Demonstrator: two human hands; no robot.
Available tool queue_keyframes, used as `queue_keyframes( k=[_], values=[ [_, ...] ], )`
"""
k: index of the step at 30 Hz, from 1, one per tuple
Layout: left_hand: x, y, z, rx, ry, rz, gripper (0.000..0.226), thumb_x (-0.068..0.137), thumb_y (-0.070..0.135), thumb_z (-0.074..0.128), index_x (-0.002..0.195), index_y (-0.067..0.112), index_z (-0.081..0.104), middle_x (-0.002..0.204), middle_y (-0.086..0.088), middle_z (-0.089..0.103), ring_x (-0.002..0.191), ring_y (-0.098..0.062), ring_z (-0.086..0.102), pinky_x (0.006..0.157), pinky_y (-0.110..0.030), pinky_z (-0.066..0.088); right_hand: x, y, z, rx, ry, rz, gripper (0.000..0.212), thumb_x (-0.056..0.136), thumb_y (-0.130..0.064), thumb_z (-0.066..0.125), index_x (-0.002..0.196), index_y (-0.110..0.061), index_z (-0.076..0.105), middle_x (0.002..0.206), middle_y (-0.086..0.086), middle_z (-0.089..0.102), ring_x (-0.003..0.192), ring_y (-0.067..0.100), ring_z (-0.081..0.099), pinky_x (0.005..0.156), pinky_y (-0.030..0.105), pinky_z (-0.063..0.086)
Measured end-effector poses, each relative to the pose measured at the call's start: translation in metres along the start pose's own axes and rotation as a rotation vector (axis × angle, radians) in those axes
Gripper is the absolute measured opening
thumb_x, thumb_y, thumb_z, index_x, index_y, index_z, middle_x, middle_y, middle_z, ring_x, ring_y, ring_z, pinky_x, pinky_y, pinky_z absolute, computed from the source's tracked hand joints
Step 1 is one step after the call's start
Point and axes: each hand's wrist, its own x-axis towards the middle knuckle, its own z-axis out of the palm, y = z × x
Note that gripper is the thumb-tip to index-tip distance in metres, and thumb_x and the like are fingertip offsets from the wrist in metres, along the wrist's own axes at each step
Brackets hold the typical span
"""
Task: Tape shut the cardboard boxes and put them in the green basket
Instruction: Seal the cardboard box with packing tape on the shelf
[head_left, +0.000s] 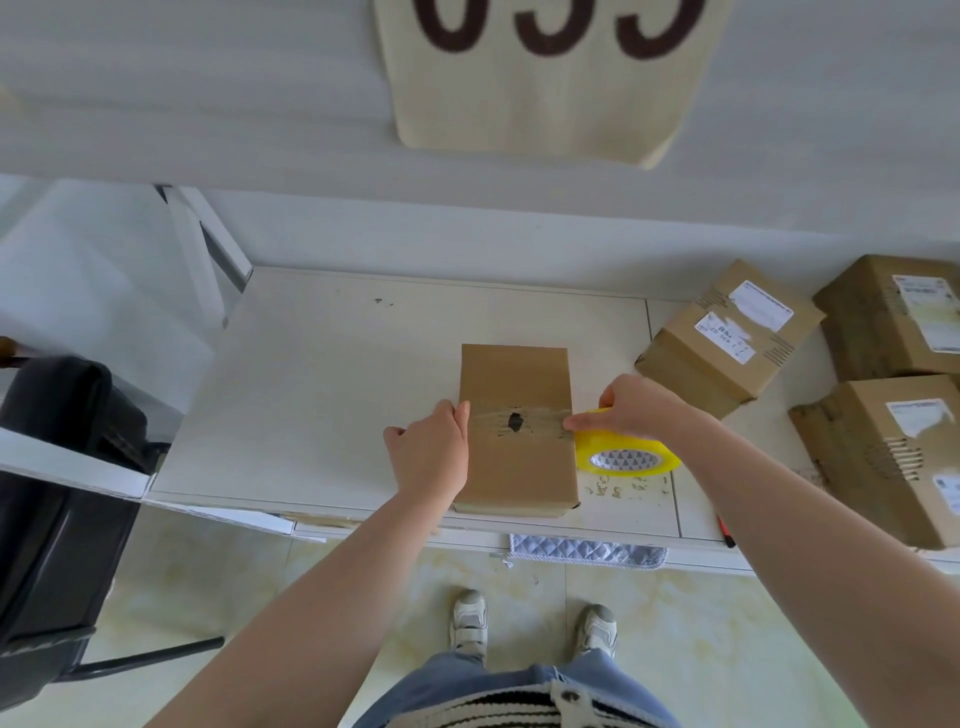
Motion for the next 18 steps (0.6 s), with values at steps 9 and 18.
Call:
queue_keyframes(
  k=[9,18],
  values=[
    [0.004,-0.004,-0.007,-0.200,-0.173,0.041,0.046,0.100,0.058,0.022,0.075,0.023,0.039,0.059,0.006,0.051,0.062,-0.017,0.054,0.081,-0.038,0.028,0.005,0.003,0.009,0.033,-0.039,0.056,0.081,0.064,-0.086,0.056,0.090,-0.009,0.068,0.074,-0.001,0.065,0.069,0.014,0.061,0.058,0.028,0.044],
    [0.008,-0.007,-0.034,0.063,-0.192,0.149,0.044,0.104,0.044,0.021,0.087,0.018,0.051,0.066,0.004,0.053,0.077,-0.024,0.058,0.089,-0.039,0.026,0.005,0.006,0.017,0.038,-0.040,0.038,0.085,0.067,-0.082,0.058,0.097,-0.003,0.071,0.087,0.012,0.071,0.067,0.016,0.061,0.059,0.028,0.042]
  ],
)
